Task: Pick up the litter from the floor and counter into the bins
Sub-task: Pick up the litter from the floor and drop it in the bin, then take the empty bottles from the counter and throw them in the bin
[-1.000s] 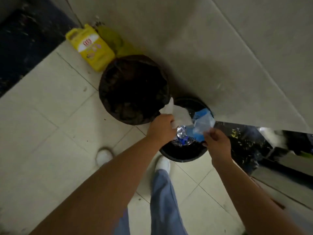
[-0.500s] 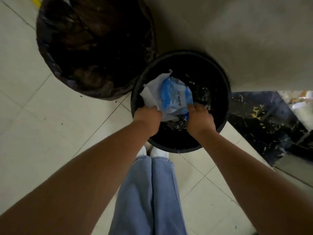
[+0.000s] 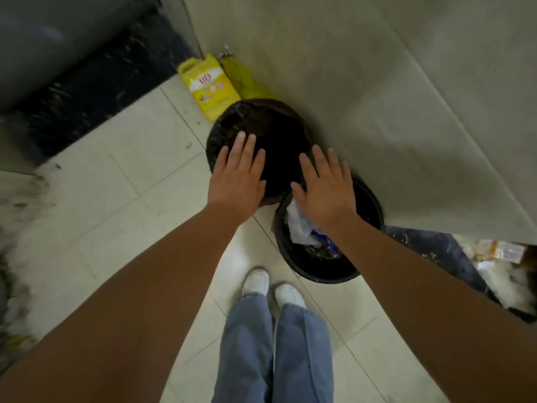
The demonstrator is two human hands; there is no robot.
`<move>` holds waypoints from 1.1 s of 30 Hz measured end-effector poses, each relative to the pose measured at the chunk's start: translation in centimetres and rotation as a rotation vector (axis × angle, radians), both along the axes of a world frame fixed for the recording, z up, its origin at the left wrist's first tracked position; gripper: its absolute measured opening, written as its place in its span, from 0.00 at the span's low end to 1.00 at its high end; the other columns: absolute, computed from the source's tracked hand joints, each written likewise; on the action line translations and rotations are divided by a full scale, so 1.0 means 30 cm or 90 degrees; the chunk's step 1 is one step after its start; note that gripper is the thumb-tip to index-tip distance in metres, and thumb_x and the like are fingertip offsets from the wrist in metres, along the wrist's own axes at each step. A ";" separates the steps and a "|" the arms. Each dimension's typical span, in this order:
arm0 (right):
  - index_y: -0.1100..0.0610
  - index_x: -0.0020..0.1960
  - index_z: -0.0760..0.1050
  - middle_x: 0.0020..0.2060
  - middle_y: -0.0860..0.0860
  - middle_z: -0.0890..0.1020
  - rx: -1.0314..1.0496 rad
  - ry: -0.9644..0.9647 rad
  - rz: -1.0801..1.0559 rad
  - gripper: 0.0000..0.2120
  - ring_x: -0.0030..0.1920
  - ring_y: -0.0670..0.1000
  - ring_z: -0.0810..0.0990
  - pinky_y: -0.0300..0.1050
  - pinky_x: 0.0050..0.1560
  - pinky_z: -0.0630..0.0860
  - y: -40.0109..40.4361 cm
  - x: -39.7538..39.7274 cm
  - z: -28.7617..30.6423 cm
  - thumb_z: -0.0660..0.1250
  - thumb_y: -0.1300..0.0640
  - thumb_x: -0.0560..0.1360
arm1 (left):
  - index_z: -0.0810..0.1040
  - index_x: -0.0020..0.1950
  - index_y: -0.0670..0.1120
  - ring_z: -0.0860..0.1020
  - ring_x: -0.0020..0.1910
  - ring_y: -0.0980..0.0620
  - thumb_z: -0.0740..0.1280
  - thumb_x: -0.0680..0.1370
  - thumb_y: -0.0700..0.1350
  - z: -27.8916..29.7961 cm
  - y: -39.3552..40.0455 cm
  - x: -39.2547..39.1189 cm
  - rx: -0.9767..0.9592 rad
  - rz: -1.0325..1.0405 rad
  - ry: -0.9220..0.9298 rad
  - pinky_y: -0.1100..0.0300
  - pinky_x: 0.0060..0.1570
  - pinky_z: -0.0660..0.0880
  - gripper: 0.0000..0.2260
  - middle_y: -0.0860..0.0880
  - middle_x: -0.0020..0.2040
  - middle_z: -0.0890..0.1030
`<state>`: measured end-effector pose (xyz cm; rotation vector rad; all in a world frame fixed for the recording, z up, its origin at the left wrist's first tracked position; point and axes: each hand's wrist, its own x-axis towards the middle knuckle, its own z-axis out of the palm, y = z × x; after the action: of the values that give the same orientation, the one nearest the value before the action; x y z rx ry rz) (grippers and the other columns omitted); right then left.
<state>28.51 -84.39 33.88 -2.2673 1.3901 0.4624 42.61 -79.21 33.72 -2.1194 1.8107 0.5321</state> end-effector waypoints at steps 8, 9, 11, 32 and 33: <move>0.65 0.66 0.69 0.66 0.66 0.72 -0.121 -0.174 0.220 0.28 0.66 0.69 0.69 0.68 0.64 0.67 0.109 0.329 0.493 0.56 0.49 0.71 | 0.48 0.78 0.44 0.42 0.78 0.44 0.50 0.82 0.54 0.523 0.284 0.214 -0.076 0.272 -0.068 0.49 0.77 0.45 0.27 0.43 0.79 0.46; 0.65 0.65 0.69 0.66 0.66 0.72 -0.134 -0.201 0.265 0.28 0.66 0.69 0.69 0.68 0.63 0.67 0.157 0.373 0.568 0.55 0.49 0.72 | 0.48 0.78 0.44 0.42 0.78 0.44 0.50 0.82 0.54 0.602 0.366 0.232 -0.083 0.324 -0.086 0.49 0.77 0.45 0.27 0.43 0.79 0.47; 0.65 0.66 0.69 0.66 0.66 0.72 -0.138 -0.228 0.335 0.25 0.67 0.68 0.69 0.67 0.65 0.66 0.243 0.443 0.683 0.61 0.52 0.73 | 0.49 0.78 0.44 0.43 0.78 0.43 0.51 0.82 0.54 0.720 0.498 0.252 -0.093 0.405 -0.108 0.48 0.77 0.47 0.27 0.44 0.79 0.48; 0.58 0.73 0.54 0.75 0.57 0.59 -0.038 -0.497 1.249 0.28 0.75 0.56 0.55 0.55 0.74 0.55 2.332 0.230 1.460 0.59 0.50 0.78 | 0.54 0.76 0.41 0.50 0.78 0.42 0.54 0.82 0.51 1.472 2.529 -0.691 -0.070 1.323 -0.403 0.51 0.76 0.53 0.26 0.41 0.78 0.55; 0.58 0.73 0.54 0.74 0.57 0.59 -0.029 -0.502 1.272 0.28 0.75 0.56 0.55 0.55 0.74 0.55 2.423 0.168 1.478 0.59 0.50 0.78 | 0.54 0.76 0.41 0.50 0.78 0.42 0.54 0.82 0.51 1.486 2.604 -0.772 -0.061 1.348 -0.415 0.51 0.76 0.54 0.26 0.41 0.77 0.55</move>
<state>33.53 -11.70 78.22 -2.5190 -1.4597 -0.0434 19.44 -1.10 78.30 -2.8167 -1.1668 -0.0204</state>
